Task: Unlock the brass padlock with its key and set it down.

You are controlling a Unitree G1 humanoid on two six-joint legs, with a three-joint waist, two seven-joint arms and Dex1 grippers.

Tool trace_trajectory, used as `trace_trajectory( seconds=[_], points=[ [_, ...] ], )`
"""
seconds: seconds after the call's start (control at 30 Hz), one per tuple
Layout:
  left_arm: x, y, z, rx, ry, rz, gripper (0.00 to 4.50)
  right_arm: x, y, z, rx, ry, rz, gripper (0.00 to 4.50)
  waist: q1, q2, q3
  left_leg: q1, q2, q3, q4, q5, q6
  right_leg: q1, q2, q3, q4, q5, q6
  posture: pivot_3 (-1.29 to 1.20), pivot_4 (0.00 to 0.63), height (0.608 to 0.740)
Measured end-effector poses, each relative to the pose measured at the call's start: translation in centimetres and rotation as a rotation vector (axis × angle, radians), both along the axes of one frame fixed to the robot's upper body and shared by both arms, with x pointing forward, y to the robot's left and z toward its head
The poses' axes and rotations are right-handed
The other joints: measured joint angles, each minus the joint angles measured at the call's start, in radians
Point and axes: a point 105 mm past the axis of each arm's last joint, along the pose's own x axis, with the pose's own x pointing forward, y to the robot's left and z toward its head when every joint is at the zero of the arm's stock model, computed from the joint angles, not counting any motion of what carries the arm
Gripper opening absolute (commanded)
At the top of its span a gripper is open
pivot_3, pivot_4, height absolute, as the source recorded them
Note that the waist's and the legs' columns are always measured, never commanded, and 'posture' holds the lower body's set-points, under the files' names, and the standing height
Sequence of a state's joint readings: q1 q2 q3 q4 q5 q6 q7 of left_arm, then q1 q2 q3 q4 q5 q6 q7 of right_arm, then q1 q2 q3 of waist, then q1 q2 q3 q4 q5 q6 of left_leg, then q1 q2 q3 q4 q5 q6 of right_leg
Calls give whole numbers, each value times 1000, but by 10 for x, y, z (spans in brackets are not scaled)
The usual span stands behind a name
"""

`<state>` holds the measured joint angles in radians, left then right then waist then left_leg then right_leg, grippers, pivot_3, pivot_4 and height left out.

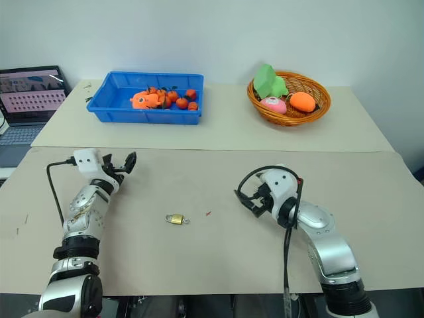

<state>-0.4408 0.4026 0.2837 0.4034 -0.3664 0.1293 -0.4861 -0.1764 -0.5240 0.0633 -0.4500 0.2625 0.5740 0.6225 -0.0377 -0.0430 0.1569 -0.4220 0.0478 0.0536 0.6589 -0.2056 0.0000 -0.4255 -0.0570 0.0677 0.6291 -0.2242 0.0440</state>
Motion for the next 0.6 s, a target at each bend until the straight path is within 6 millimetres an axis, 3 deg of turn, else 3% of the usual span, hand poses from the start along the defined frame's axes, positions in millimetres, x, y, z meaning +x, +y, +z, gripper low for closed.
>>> trace_trajectory(
  seconds=[0.1,0.17,0.23,0.43,0.6],
  points=[
    [-33,2,25,161,17,-300,4410,-20,3,-2,-17,51,132,4500,-8,-3,1,0,2,0,0,0,0,-1,1,-1,1,-1,-2,0,150,740],
    [-50,12,49,307,39,-438,4410,-30,1,-4,-12,90,191,4500,-5,-3,1,1,2,0,0,0,0,-1,0,-1,2,-2,-4,0,150,740],
    [-61,9,60,388,57,-540,4410,-36,0,-1,4,104,235,4500,1,-1,1,4,2,1,0,0,0,2,-1,-1,2,-6,-10,0,150,740],
    [-99,-43,41,467,150,-970,4410,-59,10,9,57,137,400,4500,20,-1,2,4,2,3,0,0,0,1,-2,-1,1,-7,-11,0,150,740],
    [-115,-56,10,567,174,-1136,4410,-58,10,10,58,131,387,4500,22,-1,2,4,3,3,0,0,0,0,0,-2,2,-7,-12,0,150,740]
  ],
)
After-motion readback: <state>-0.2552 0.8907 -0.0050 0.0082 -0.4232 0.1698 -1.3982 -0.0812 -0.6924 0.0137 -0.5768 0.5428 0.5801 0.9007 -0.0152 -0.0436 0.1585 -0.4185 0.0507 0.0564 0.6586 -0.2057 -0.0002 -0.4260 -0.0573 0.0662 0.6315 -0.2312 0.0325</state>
